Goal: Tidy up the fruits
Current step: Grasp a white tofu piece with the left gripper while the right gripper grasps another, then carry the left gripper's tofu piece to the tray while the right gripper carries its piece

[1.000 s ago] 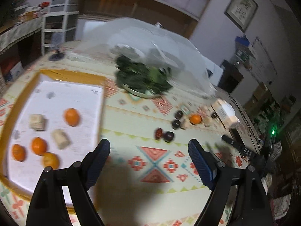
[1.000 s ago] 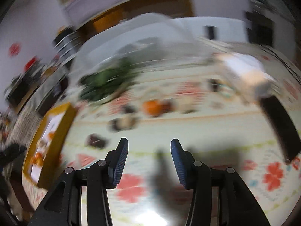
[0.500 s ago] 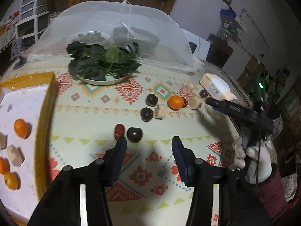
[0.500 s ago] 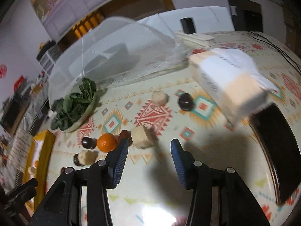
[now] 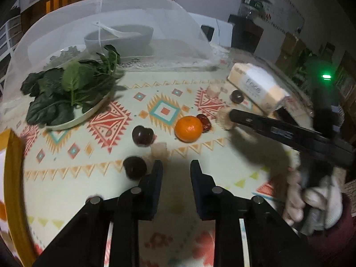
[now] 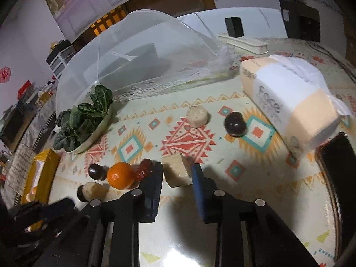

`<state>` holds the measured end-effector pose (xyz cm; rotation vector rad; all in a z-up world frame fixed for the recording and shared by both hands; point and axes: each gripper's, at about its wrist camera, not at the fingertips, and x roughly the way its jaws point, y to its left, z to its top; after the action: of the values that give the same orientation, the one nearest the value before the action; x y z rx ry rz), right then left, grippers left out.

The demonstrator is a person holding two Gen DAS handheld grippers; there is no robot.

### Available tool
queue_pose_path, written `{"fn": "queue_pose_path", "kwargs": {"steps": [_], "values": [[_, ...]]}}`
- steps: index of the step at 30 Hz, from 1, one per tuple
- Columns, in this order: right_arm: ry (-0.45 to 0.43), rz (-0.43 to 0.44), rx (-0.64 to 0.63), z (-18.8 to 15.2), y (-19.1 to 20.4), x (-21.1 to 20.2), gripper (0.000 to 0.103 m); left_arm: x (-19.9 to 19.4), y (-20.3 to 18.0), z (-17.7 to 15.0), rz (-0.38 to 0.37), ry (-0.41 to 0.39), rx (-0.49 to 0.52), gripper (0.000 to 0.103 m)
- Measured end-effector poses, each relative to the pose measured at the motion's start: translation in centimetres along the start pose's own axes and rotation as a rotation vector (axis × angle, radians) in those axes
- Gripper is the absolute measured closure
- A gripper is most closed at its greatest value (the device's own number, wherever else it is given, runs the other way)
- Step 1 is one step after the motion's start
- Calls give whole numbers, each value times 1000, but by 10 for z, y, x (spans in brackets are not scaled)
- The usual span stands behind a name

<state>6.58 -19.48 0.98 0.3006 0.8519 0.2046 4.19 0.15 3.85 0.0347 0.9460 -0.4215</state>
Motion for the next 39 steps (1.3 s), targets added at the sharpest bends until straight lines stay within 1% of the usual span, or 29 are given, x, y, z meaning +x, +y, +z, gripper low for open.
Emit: {"fn": "queue_pose_path", "kwargs": {"steps": [1,4,6,9,11,14,20,21,23,24,26,27,28,29,30,33,39], "values": [[5,17,10,0,-3,0,75,7,0,3,8,9,11,78],[17,48,55,2,-14,-2,75,14,-5,10,47,-1,53,78],[27,97,98,3,-24,-1,75,17,-7,13,63,3,62,78],[33,134,135,3,-29,0,74,20,-8,16,81,3,60,78],[31,135,136,2,-28,0,74,19,-6,17,72,-2,50,78],[31,130,128,2,-26,0,74,17,-4,15,81,-8,49,78],[27,128,133,2,-27,-2,74,17,-6,15,91,-15,83,78],[26,127,132,2,-28,-3,74,18,-7,16,97,-14,92,77],[25,128,135,2,-29,-4,74,21,-9,18,107,-13,108,70],[25,130,134,2,-29,-4,74,23,-9,19,102,-10,113,64],[31,131,128,2,-28,-2,73,29,-12,19,113,-1,129,62],[34,127,126,1,-28,-1,70,31,-15,19,125,1,142,62],[35,126,126,1,-27,-1,66,33,-16,19,136,3,154,64],[35,129,124,1,-27,0,66,35,-17,19,141,8,158,69],[32,132,117,1,-25,-1,66,37,-17,18,143,15,154,87],[12,106,85,1,-21,-2,62,38,-14,18,130,17,131,87],[18,65,42,1,-14,8,62,25,-14,14,110,-7,103,87]]}}
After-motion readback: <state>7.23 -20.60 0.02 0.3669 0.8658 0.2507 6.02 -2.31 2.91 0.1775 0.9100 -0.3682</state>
